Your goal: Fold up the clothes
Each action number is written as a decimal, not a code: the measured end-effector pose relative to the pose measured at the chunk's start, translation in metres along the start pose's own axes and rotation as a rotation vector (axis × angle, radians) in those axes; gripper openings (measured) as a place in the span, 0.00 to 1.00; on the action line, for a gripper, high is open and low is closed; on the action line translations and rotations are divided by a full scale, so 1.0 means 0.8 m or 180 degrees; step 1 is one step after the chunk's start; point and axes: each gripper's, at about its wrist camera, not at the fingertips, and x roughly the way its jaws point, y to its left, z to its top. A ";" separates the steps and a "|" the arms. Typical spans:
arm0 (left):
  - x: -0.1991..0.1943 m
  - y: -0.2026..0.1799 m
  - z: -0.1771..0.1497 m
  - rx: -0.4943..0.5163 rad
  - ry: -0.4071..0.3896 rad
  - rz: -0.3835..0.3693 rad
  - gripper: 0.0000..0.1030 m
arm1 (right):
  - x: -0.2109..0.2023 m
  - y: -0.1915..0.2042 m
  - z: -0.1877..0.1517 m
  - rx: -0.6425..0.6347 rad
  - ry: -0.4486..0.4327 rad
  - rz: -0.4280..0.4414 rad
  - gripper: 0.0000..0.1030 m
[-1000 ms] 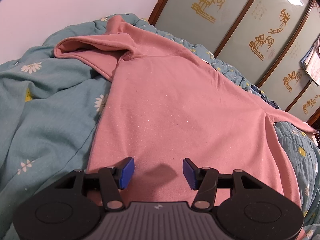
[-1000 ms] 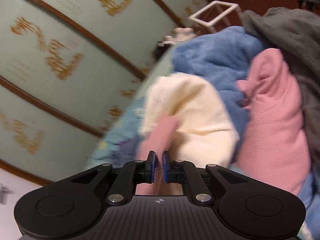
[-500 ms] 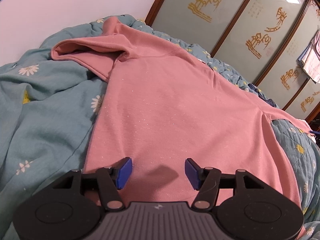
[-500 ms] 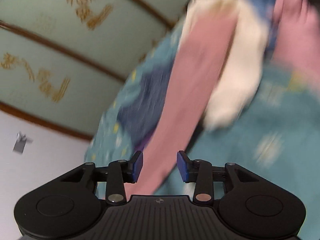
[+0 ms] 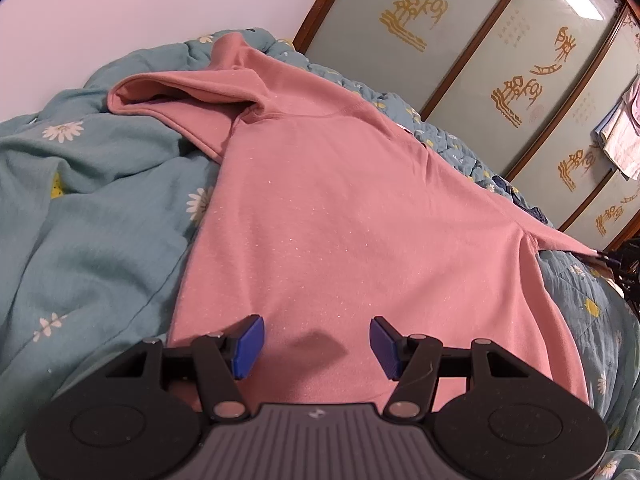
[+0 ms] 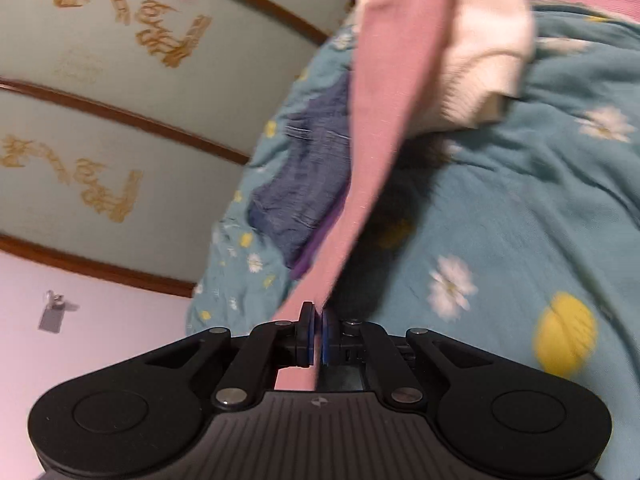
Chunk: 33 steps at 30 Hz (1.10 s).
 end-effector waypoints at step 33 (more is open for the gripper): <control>-0.029 0.011 0.009 -0.0330 -0.0135 -0.0252 0.54 | -0.066 -0.009 0.054 -0.0308 -0.0829 -0.0787 0.30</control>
